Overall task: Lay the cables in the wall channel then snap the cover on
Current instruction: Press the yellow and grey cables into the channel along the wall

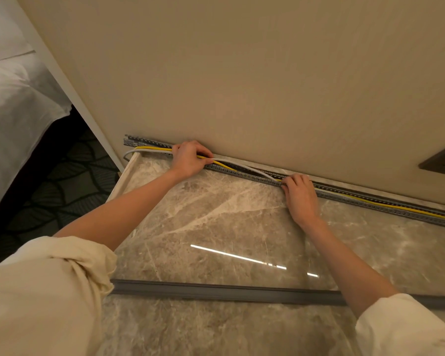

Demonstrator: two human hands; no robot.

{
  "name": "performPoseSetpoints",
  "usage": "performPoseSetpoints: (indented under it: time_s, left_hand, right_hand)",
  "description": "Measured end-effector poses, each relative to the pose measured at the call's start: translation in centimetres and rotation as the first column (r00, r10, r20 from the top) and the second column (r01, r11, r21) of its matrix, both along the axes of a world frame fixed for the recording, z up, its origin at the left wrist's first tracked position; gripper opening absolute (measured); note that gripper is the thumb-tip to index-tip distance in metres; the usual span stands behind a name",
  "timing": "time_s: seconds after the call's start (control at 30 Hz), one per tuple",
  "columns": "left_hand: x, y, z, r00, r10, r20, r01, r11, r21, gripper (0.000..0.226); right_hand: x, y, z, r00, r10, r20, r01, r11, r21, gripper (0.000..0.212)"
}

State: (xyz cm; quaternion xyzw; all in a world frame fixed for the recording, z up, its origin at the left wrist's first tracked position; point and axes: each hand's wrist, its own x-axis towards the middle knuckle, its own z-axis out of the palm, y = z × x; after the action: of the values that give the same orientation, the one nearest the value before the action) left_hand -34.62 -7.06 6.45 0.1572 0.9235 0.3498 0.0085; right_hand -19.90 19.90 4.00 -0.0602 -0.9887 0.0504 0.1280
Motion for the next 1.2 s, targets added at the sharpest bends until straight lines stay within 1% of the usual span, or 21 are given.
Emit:
performPoseSetpoints:
  time_s: [0.07,0.13,0.2,0.27,0.37,0.4,0.5,0.6,0.67,0.73,0.8,0.87,1.03,1.13,1.2]
  left_hand:
    - [0.3,0.3,0.0,0.999,-0.023,-0.028,0.022,0.999,-0.027,0.009]
    - [0.8,0.8,0.0,0.992,-0.086,-0.090,0.078,0.994,-0.081,0.017]
    - [1.3,1.2,0.0,0.962,-0.212,-0.175,0.178,0.966,-0.189,0.028]
    - [1.4,1.5,0.0,0.914,-0.333,-0.231,0.265,0.922,-0.283,0.037]
    - [1.1,1.2,-0.3,0.881,-0.392,-0.265,0.312,0.902,-0.297,0.042]
    - [1.0,1.1,-0.4,0.878,-0.396,-0.268,0.318,0.902,-0.291,0.042]
    - [0.9,1.1,-0.3,0.877,-0.412,-0.247,0.332,0.891,-0.309,0.040]
    - [0.8,1.0,0.0,0.875,-0.441,-0.199,0.356,0.866,-0.352,0.040]
    - [0.6,0.9,0.3,0.878,-0.445,-0.178,0.364,0.860,-0.357,0.039]
    - [0.4,0.8,0.7,0.888,-0.433,-0.157,0.362,0.867,-0.343,0.031]
    - [0.2,0.4,1.1,0.907,-0.396,-0.142,0.344,0.892,-0.293,0.021]
    - [0.0,-0.5,1.3,0.922,-0.354,-0.158,0.313,0.920,-0.236,0.014]
    - [-0.6,-4.6,1.7,0.948,-0.248,-0.198,0.206,0.956,-0.209,0.014]
    - [-1.3,-7.4,1.9,0.958,-0.180,-0.225,0.132,0.968,-0.213,0.015]
    - [-1.8,-9.1,1.9,0.960,-0.129,-0.248,0.080,0.976,-0.201,0.013]
  right_hand:
    - [0.1,-0.2,-0.2,1.000,-0.018,0.012,0.018,1.000,0.014,0.014]
    - [0.2,-0.4,-0.2,0.999,-0.042,0.002,0.042,0.999,0.009,0.014]
    - [0.1,-0.7,-0.1,0.998,-0.054,0.011,0.054,0.998,0.013,0.014]
    - [-0.1,-0.9,0.2,0.996,-0.069,0.051,0.067,0.997,0.045,0.012]
    - [-0.5,-1.6,0.7,0.992,-0.077,0.101,0.072,0.996,0.053,0.021]
    - [-0.6,-2.0,0.9,0.994,-0.048,0.102,0.045,0.998,0.033,0.025]
    - [-1.5,-3.6,1.4,0.990,0.108,0.093,-0.105,0.994,-0.031,0.036]
    - [-2.8,-5.1,1.6,0.970,0.207,0.131,-0.209,0.978,0.000,0.031]
    - [-3.5,-5.8,1.5,0.960,0.215,0.177,-0.226,0.973,0.042,0.025]
    - [-3.9,-6.2,1.3,0.961,0.195,0.197,-0.210,0.976,0.061,0.021]
    - [-4.2,-6.5,1.2,0.963,0.174,0.203,-0.191,0.979,0.065,0.018]
    - [-4.3,-6.7,1.3,0.964,0.162,0.210,-0.179,0.982,0.066,0.017]
    - [-4.8,-7.3,1.5,0.978,0.126,0.169,-0.139,0.988,0.063,0.015]
    - [-5.4,-8.4,2.1,0.984,0.038,0.172,-0.054,0.994,0.091,0.025]
    - [-5.8,-9.3,2.6,0.983,-0.005,0.182,-0.017,0.993,0.118,0.026]
